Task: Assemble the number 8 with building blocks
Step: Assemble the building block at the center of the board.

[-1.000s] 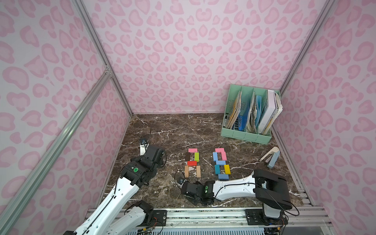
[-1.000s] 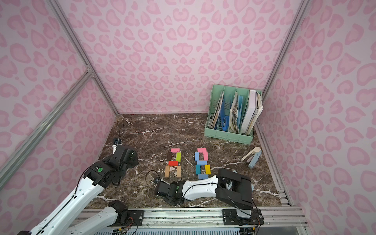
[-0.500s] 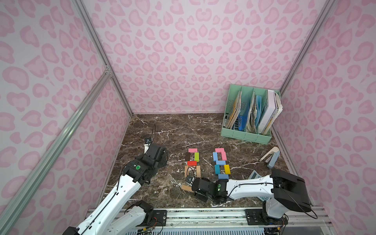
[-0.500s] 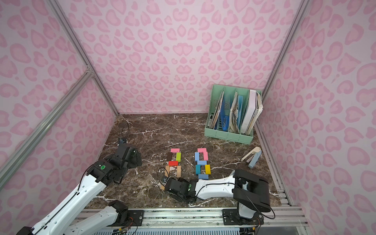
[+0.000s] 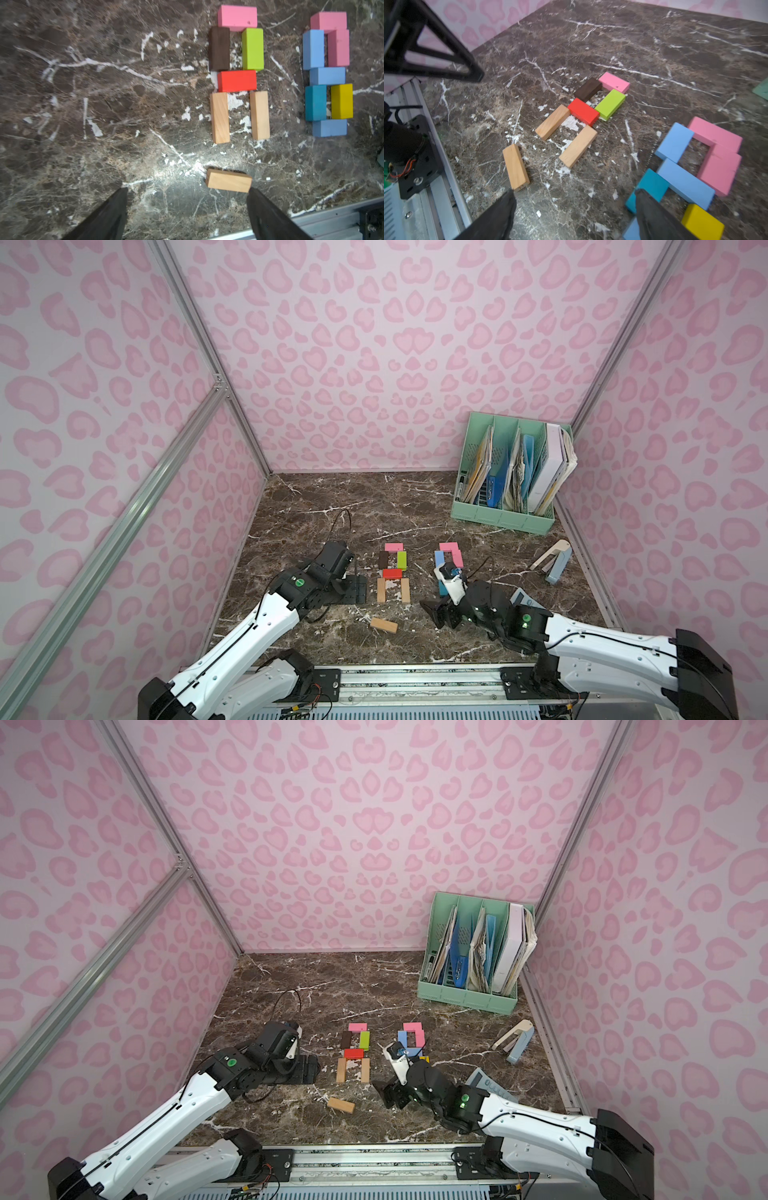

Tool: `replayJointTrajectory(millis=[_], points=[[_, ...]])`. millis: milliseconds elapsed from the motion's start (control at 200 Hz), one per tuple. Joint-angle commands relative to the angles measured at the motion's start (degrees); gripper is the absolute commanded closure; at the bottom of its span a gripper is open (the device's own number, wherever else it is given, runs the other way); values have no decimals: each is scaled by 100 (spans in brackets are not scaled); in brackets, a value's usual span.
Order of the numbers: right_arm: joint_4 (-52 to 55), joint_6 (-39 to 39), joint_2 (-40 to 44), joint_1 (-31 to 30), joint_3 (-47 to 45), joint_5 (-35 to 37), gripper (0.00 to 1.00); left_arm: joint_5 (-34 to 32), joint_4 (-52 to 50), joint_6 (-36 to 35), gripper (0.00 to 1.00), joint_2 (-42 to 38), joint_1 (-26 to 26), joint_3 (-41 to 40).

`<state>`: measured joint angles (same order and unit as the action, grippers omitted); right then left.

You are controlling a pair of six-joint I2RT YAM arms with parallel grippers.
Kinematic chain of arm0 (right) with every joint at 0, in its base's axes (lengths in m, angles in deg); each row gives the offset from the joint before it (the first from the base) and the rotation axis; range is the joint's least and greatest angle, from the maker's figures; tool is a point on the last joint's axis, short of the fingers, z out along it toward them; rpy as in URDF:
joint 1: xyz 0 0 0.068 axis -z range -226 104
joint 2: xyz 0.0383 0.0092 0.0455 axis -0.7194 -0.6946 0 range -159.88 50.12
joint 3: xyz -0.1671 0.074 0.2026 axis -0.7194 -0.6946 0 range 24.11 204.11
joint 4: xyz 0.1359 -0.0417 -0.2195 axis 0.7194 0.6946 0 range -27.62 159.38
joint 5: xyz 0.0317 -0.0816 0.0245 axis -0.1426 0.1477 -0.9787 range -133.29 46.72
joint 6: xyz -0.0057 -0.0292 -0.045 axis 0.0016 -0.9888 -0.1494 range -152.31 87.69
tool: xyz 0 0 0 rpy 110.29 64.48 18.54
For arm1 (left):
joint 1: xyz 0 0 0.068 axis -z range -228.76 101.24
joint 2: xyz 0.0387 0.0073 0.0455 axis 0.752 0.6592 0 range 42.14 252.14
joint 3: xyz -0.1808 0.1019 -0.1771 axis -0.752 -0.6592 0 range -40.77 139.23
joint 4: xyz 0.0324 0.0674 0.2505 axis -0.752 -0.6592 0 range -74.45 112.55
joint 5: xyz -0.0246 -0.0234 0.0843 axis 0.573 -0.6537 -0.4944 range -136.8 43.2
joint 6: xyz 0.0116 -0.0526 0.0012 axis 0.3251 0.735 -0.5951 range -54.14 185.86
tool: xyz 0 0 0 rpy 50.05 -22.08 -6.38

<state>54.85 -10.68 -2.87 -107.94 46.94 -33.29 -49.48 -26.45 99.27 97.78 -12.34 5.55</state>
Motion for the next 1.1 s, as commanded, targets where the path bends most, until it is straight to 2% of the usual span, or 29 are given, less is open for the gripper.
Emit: replayJointTrajectory(millis=[0, 145, 300, 510, 765, 1095], points=[[-585, 364, 549, 322, -325, 47, 4, -146, 106, 355, 9, 73, 433, -177], [-521, 439, 1230, 843, -555, -178, 3, -190, 376, 557, 9, 389, 977, -426], [-477, 472, 1515, 1157, -665, -290, 3, -377, 642, 607, 9, 694, 1393, -489], [-495, 713, 1440, 1198, -735, -347, 3, -434, 798, 639, 4, 1307, 1764, -262], [-399, 659, 1403, 1209, -683, -247, 3, -710, 748, 1224, 1, 2200, 2187, -6], [-364, 553, 1109, 1263, -518, -331, 3, -620, 1106, 1555, 2, 2613, 2407, -104]])
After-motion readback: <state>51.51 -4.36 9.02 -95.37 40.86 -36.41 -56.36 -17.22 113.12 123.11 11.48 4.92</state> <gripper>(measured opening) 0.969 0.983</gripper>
